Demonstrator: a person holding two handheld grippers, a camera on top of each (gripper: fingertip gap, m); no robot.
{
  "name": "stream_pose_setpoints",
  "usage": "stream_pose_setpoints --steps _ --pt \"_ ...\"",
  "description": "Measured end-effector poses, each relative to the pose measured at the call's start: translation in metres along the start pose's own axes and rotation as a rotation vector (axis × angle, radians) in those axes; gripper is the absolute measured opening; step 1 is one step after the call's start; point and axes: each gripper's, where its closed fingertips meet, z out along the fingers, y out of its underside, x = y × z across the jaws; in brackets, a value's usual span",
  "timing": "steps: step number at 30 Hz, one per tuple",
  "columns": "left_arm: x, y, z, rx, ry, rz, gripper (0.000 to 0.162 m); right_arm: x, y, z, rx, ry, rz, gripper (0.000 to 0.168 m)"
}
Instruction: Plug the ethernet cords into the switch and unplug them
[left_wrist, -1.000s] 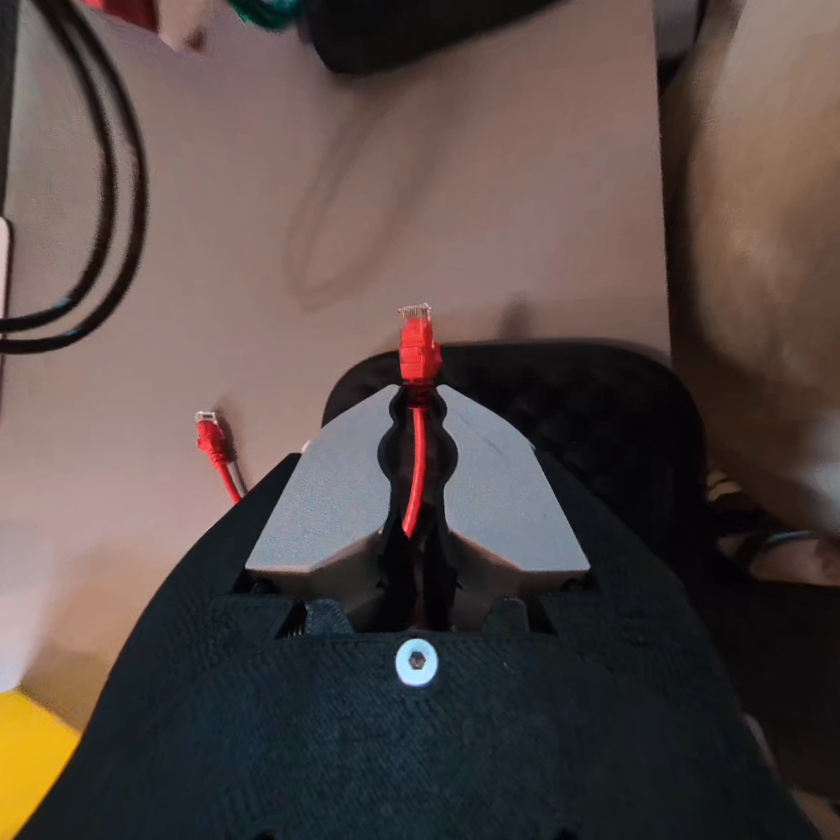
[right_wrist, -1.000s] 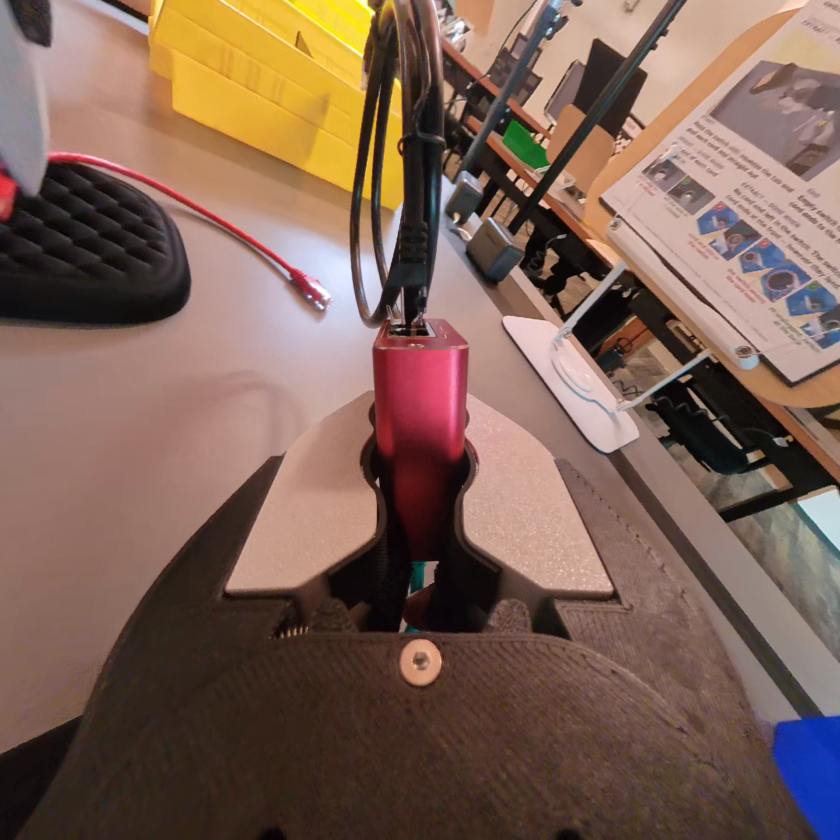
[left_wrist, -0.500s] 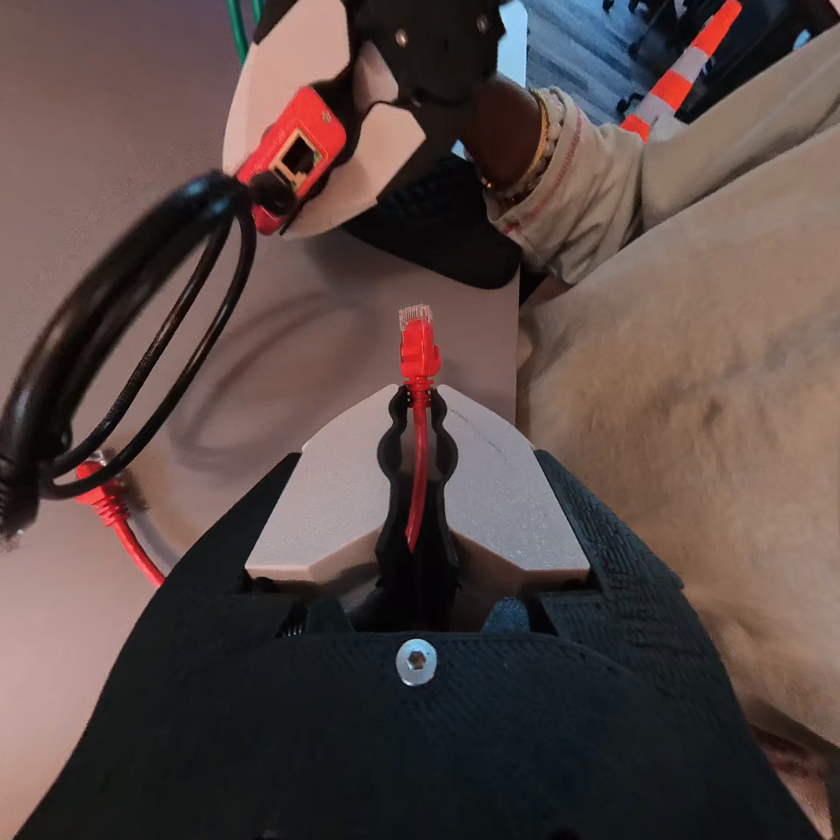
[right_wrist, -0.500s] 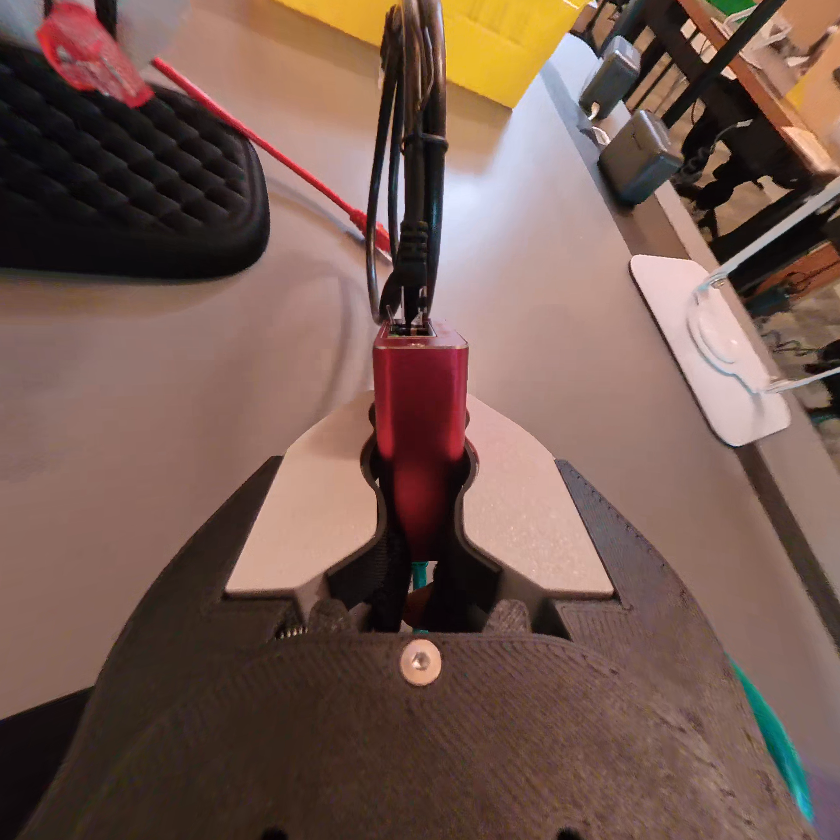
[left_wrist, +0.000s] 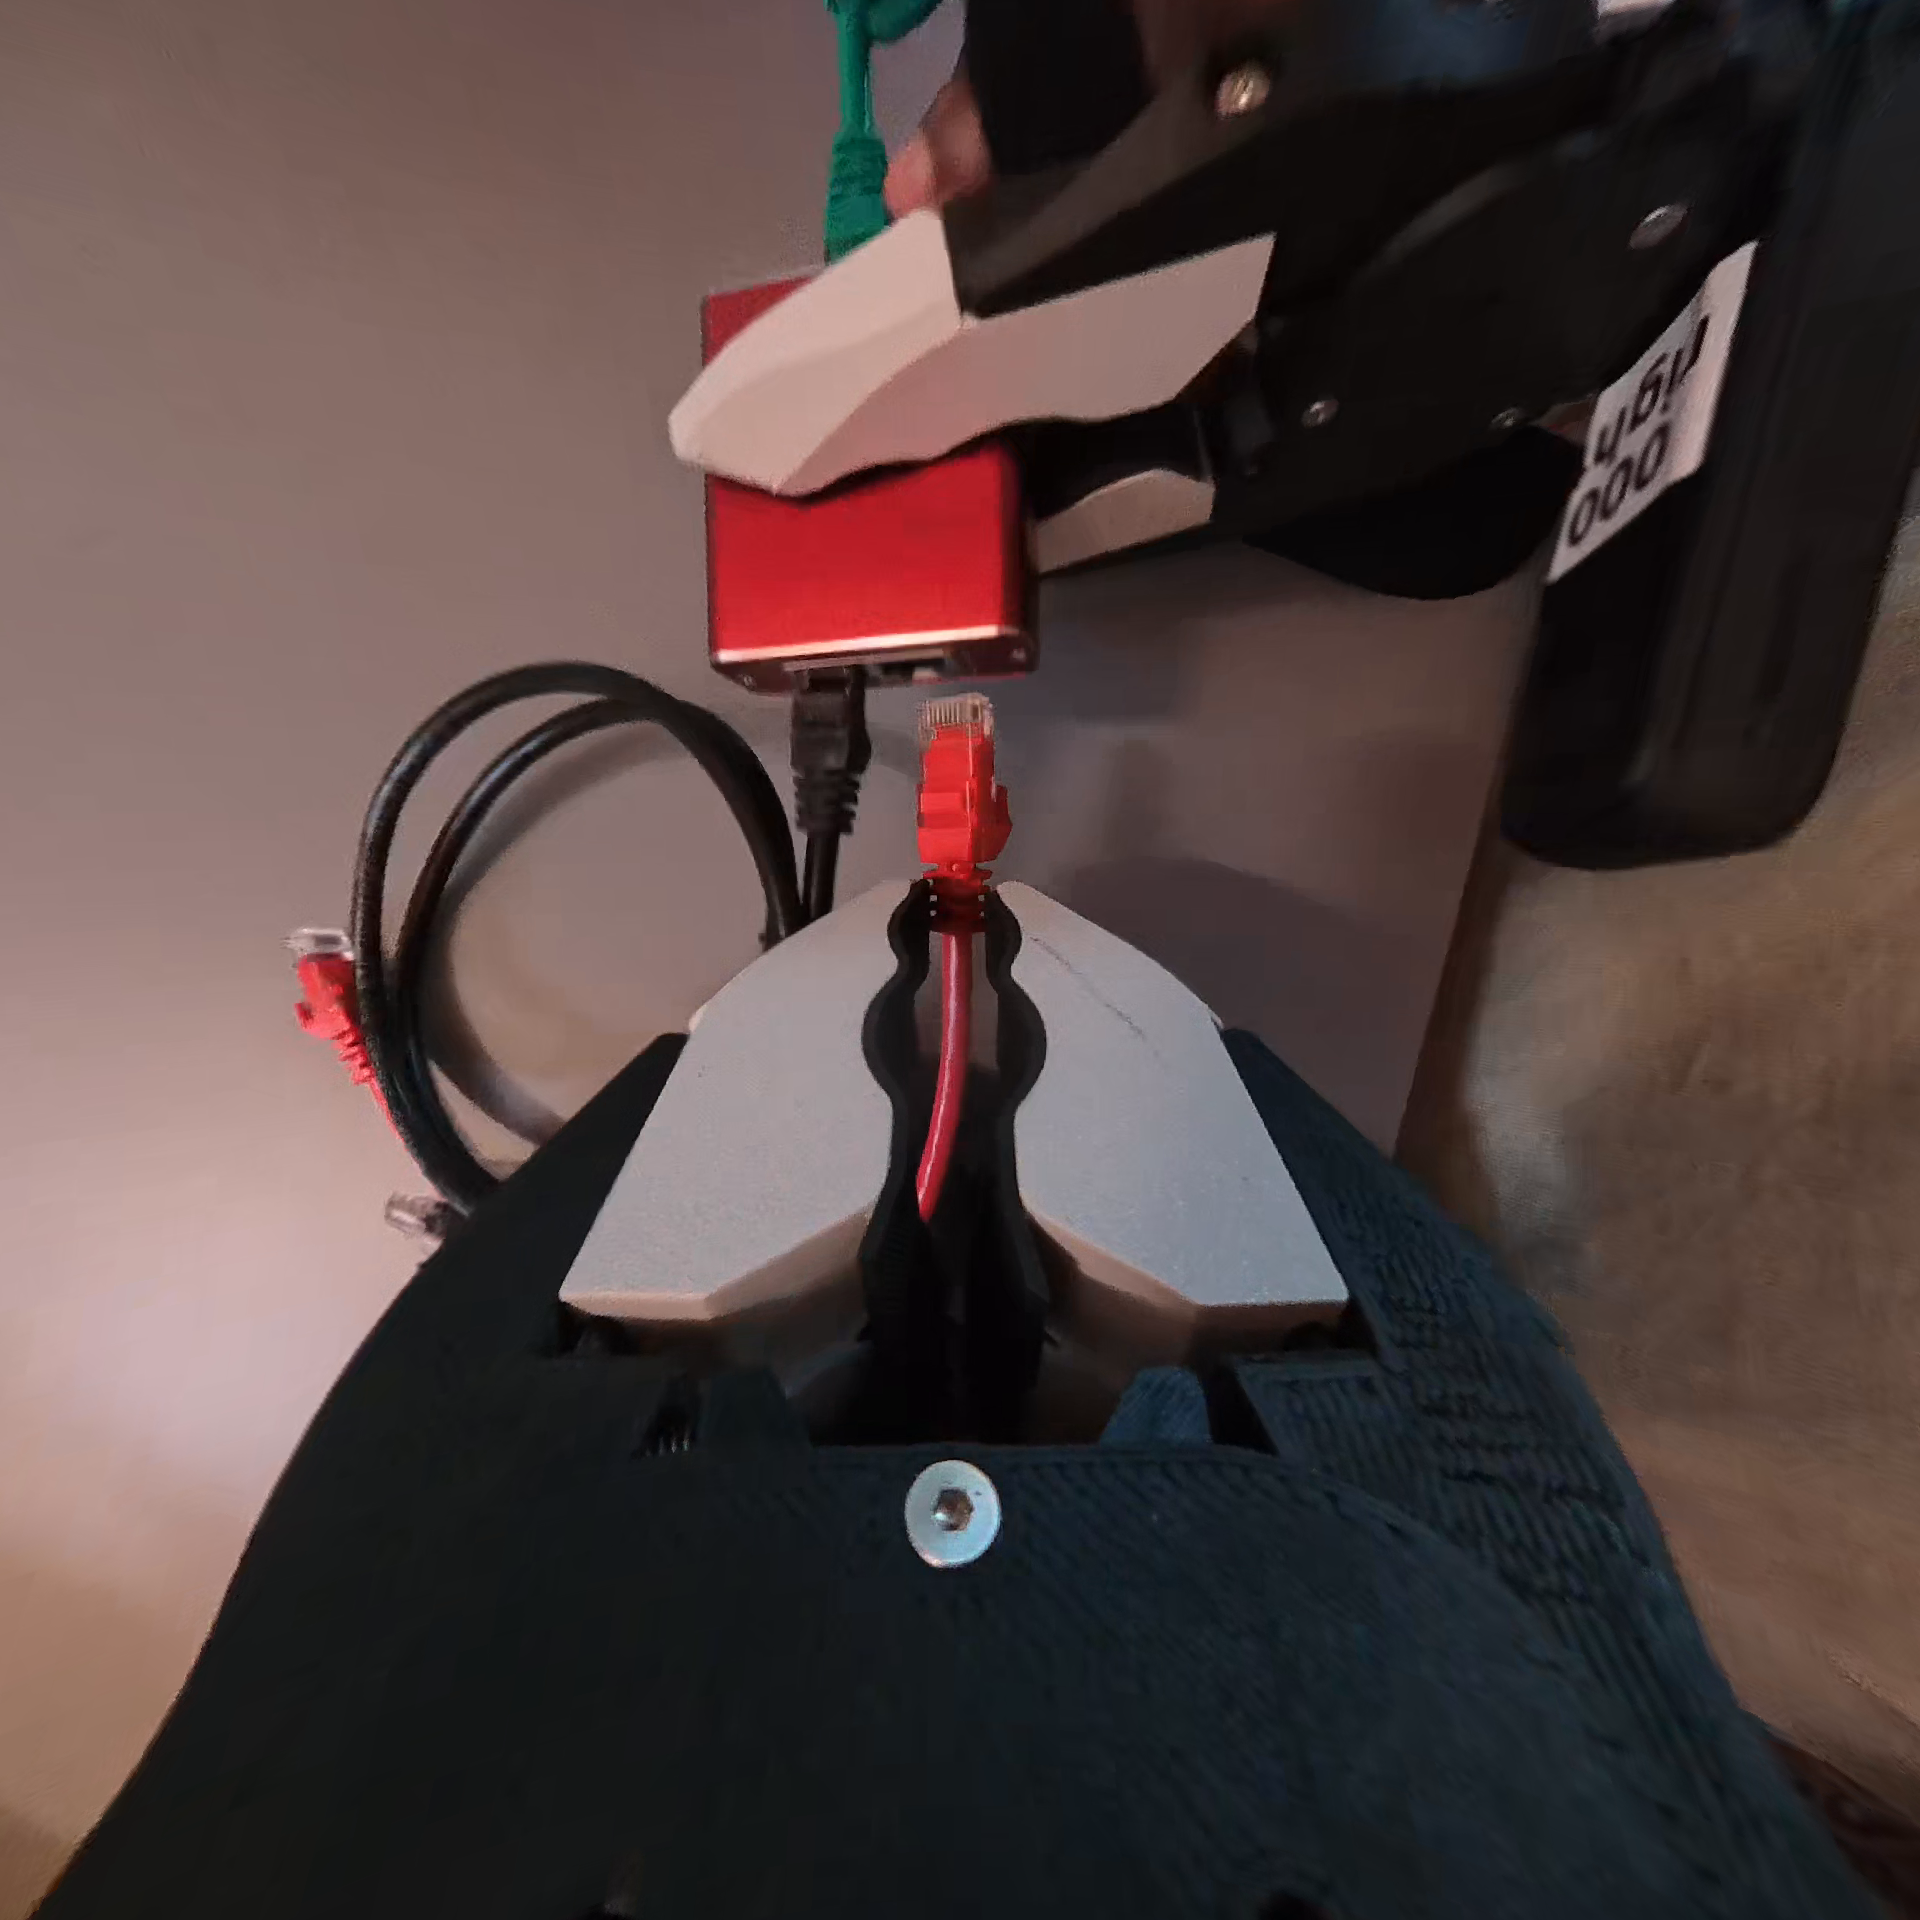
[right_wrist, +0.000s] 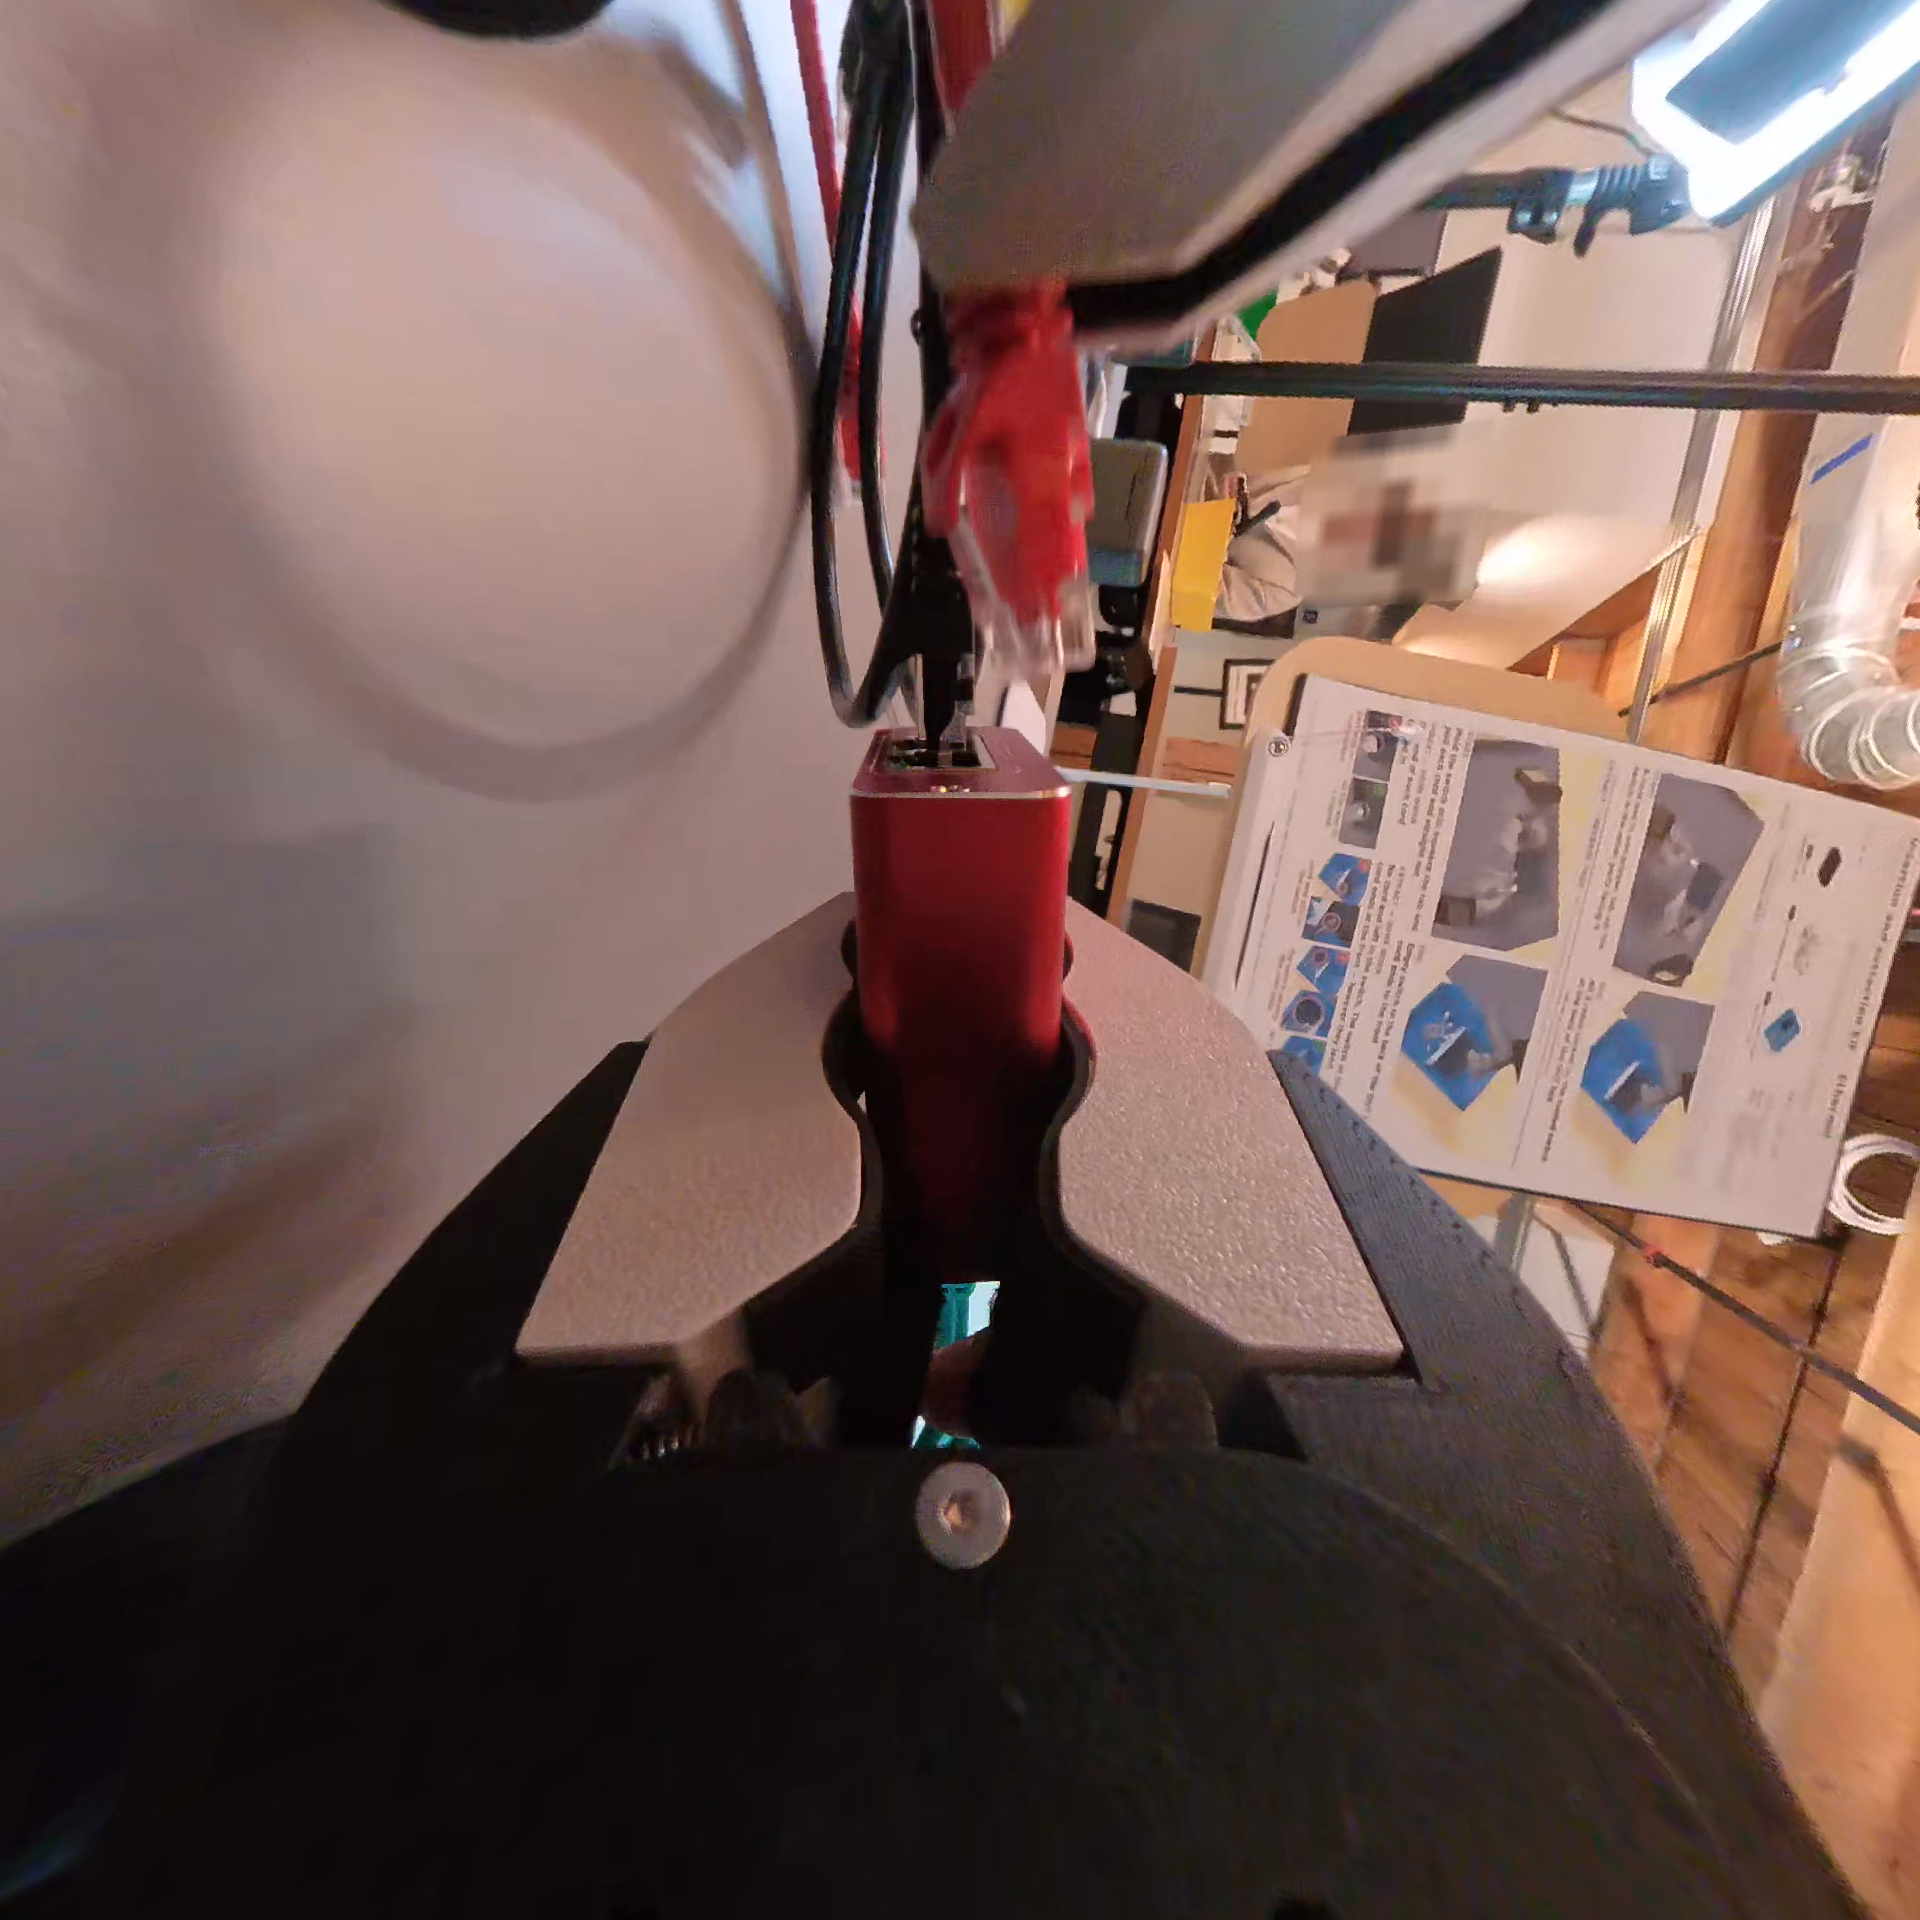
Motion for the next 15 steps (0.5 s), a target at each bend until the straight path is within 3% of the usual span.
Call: stream_pose_setpoints --steps 7,15 --pt "-0.013 0.001 0.007 -0.134 -0.209 0.136 0.011 -0.007 -0.004 0.005 0.007 -0.05 0.069 0.029" --pt "-0.019 0.002 0.014 -0.196 -0.178 0.149 0.011 -0.011 0.0 0.007 -0.032 -0.092 0.089 0.029"
